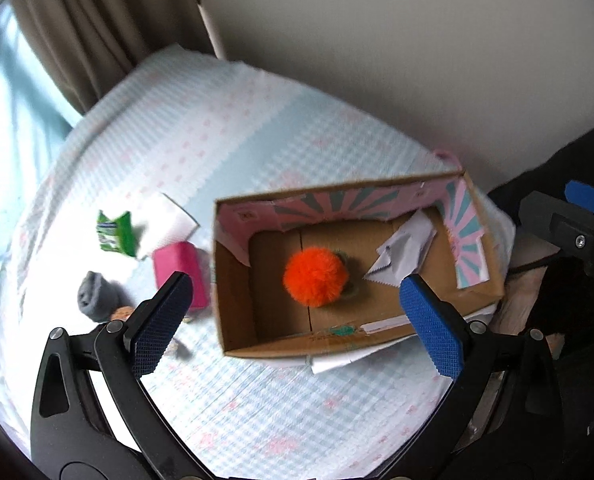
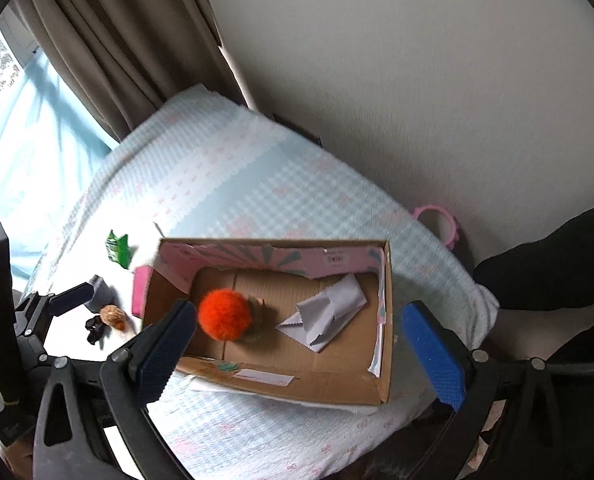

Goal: Organize soft objects
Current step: 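Lift both tools out of the box and move back over the bed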

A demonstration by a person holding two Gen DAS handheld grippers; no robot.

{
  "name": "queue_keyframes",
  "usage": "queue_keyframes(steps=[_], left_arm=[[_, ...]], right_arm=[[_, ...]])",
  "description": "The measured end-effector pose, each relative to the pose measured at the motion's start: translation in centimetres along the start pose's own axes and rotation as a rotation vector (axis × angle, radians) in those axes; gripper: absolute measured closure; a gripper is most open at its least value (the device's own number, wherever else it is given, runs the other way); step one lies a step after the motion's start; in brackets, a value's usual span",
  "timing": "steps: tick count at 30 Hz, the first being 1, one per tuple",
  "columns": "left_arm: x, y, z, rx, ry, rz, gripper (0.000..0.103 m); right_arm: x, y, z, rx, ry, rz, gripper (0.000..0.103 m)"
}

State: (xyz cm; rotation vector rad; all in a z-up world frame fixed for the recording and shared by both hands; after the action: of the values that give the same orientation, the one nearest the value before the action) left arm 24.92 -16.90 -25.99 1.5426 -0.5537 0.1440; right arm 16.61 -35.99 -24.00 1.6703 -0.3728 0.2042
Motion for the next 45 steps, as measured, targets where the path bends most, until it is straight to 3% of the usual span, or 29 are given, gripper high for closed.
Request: queue_keyframes(steps=[9,20,30,35,45], left_arm=[[-1.2,9.7,-3.0,0.04,0.072,0.148,0.0],[-5.7,17.1,-8.8,0.037,0.096,0.242,0.0],[-9.7,19.8,-16.6,0.06,0.15,0.3,0.0],[-11.6,19.9,-21.8,0.107,0.192,0.314,0.0],[-15.8,15.0,-31.9,0.138,0.286,0.278,0.0]], right_arm=[[-0.2,9.1,-2.2,-0.09,0.001,0.151,0.0],[-3.8,15.3,-6.9,-0.163,-0.044,0.274,0.0],[-6.3,15.6,-14.4,-0.179,0.026,0.298,0.0],[-7.2,14.0,-19.3,-0.142,0.092,0.301,0.0],[-8.8,6.9,-28.6,-0.04,0.215,0.261,0.0]])
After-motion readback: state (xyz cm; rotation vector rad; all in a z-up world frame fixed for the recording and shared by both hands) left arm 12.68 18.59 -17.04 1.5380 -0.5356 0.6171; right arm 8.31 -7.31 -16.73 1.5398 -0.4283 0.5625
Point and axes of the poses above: each gripper's, at about its wrist camera, not at the fingertips, and y roughly against the way its jaws point, z to its right, x to its top, the point moved 2 cm from there along -y, roughly the way its jaws point, and after that the axes turned 1 degree about -z, right-handed, at the moved point
